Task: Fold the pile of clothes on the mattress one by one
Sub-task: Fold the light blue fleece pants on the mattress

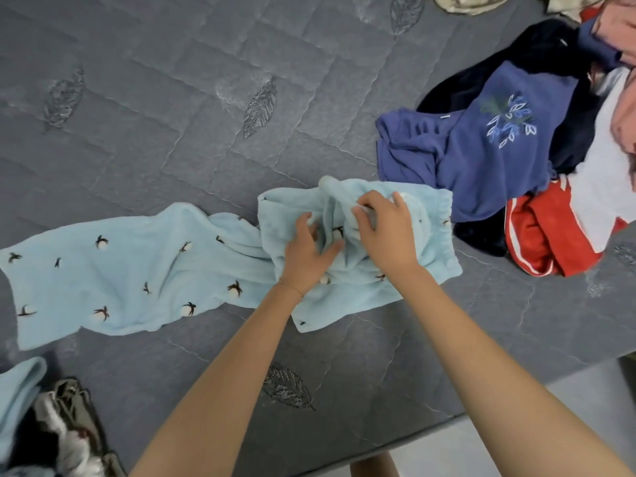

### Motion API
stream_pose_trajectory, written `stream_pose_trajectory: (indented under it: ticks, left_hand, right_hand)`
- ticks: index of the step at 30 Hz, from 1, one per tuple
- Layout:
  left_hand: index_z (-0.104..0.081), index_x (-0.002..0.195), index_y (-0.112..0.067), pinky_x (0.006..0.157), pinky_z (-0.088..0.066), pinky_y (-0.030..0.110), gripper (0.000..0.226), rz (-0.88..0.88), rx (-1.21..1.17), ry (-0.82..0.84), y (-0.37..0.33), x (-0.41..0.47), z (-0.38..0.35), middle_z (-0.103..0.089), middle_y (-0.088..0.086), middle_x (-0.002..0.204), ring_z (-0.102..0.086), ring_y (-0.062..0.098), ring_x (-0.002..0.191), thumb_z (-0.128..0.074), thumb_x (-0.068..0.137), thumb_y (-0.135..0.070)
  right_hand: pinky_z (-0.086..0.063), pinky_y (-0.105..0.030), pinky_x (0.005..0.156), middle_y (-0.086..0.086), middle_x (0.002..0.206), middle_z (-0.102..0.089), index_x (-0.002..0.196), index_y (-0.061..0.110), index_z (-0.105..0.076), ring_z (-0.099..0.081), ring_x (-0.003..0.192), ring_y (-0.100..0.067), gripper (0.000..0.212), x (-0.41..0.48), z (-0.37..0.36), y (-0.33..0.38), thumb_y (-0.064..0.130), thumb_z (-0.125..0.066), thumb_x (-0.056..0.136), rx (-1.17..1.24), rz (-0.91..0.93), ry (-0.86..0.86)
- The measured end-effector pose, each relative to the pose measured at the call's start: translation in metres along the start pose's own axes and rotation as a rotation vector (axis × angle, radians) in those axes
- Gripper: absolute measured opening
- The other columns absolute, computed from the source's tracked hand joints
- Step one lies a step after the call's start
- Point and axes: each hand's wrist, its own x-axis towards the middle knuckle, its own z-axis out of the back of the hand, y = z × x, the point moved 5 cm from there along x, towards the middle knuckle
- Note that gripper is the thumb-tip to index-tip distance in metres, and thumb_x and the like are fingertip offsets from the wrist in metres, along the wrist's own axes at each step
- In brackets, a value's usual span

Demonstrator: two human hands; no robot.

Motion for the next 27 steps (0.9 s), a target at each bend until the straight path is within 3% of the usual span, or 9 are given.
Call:
stream_pose_trajectory:
  ticks: [4, 8, 11, 14, 16, 17, 19, 23, 27]
  left_hand:
    - [0.008, 0.150, -0.036, 0.085, -0.043, 0.011, 0.103, 0.053, -0.352, -0.007, -0.007, -0.004, 0.021, -0.024, -0.005, 0.153, -0.033, 0.000, 0.126, -0.072, 0.085, -0.029]
    - [-0.017, 0.146, -0.038, 0.117, -0.024, 0.028, 0.088, -0.199, -0.148, 0.026, -0.002, -0.015, 0.068, -0.018, -0.007, 0.157, -0.016, 0.003, 0.143, -0.076, 0.081, -0.034]
    - [-0.035, 0.124, -0.046, 0.110, -0.019, 0.015, 0.059, -0.237, -0.013, 0.074, 0.004, -0.022, 0.107, -0.016, -0.008, 0.157, -0.012, 0.000, 0.141, -0.074, 0.080, -0.036]
    - [-0.052, 0.125, -0.034, 0.112, -0.025, 0.023, 0.047, -0.279, 0.070, 0.027, 0.006, -0.034, 0.144, -0.036, -0.023, 0.141, -0.024, 0.001, 0.137, -0.072, 0.083, -0.037]
    - [-0.059, 0.121, -0.020, 0.099, -0.039, 0.026, 0.039, -0.162, 0.045, -0.062, 0.016, -0.043, 0.169, -0.059, -0.011, 0.122, -0.049, 0.004, 0.120, -0.068, 0.088, -0.037]
    - [-0.061, 0.107, -0.015, 0.083, -0.043, 0.026, 0.027, -0.133, 0.030, -0.107, 0.022, -0.047, 0.179, -0.063, -0.002, 0.100, -0.057, 0.003, 0.095, -0.066, 0.090, -0.035]
    - [-0.045, 0.080, -0.015, 0.060, -0.034, 0.023, 0.028, -0.147, 0.043, -0.244, 0.033, -0.061, 0.207, -0.041, -0.004, 0.068, -0.039, 0.003, 0.059, -0.063, 0.092, -0.033]
    - [-0.046, 0.092, -0.010, 0.065, -0.036, 0.032, 0.032, -0.059, 0.341, -0.458, 0.068, -0.080, 0.266, -0.049, 0.001, 0.069, -0.046, 0.015, 0.064, -0.059, 0.093, -0.039]
    - [-0.053, 0.116, -0.006, 0.065, -0.035, 0.036, 0.039, 0.060, 0.719, -0.471, 0.104, -0.093, 0.295, -0.065, 0.020, 0.085, -0.061, 0.040, 0.079, -0.053, 0.096, -0.040]
  right_hand:
    - [-0.044, -0.034, 0.070, 0.009, 0.071, -0.052, 0.083, 0.017, -0.052, -0.049, 0.068, -0.016, 0.011, 0.001, -0.018, 0.039, 0.016, -0.054, 0.094, 0.226, 0.015, 0.114]
    - [-0.045, -0.031, 0.067, 0.006, 0.071, -0.054, 0.087, 0.009, -0.056, -0.049, 0.064, -0.012, 0.008, -0.008, -0.045, 0.073, 0.010, -0.055, 0.095, 0.344, -0.025, 0.233]
    - [-0.044, -0.025, 0.067, 0.008, 0.074, -0.055, 0.089, 0.007, -0.058, -0.050, 0.065, -0.007, 0.006, -0.015, -0.062, 0.106, 0.010, -0.056, 0.094, 0.386, 0.027, 0.267]
    - [-0.040, -0.013, 0.066, 0.016, 0.074, -0.054, 0.089, 0.012, -0.058, -0.053, 0.066, 0.002, 0.005, -0.018, -0.075, 0.132, 0.016, -0.059, 0.093, 0.363, 0.068, 0.314]
    - [-0.042, -0.016, 0.071, 0.012, 0.081, -0.061, 0.095, 0.013, -0.061, -0.056, 0.073, -0.001, 0.014, -0.020, -0.083, 0.142, 0.027, -0.061, 0.092, 0.306, 0.090, 0.325]
    - [-0.044, -0.020, 0.077, 0.007, 0.087, -0.065, 0.099, 0.014, -0.063, -0.058, 0.079, -0.005, 0.023, -0.021, -0.086, 0.143, 0.036, -0.059, 0.091, 0.243, 0.108, 0.303]
    - [-0.043, -0.034, 0.094, 0.002, 0.102, -0.066, 0.112, 0.017, -0.063, -0.059, 0.098, -0.017, 0.043, -0.022, -0.096, 0.142, 0.051, -0.052, 0.088, 0.030, 0.137, 0.258]
    - [-0.009, -0.051, 0.117, -0.006, 0.146, -0.039, 0.145, 0.018, -0.035, -0.025, 0.140, -0.029, 0.062, -0.032, -0.122, 0.124, 0.046, -0.054, 0.092, -0.346, -0.041, 0.444]
    - [-0.013, -0.047, 0.113, -0.007, 0.141, -0.042, 0.143, 0.018, -0.037, -0.030, 0.135, -0.030, 0.060, -0.052, -0.139, 0.114, 0.048, -0.052, 0.092, -0.481, -0.142, 0.524]
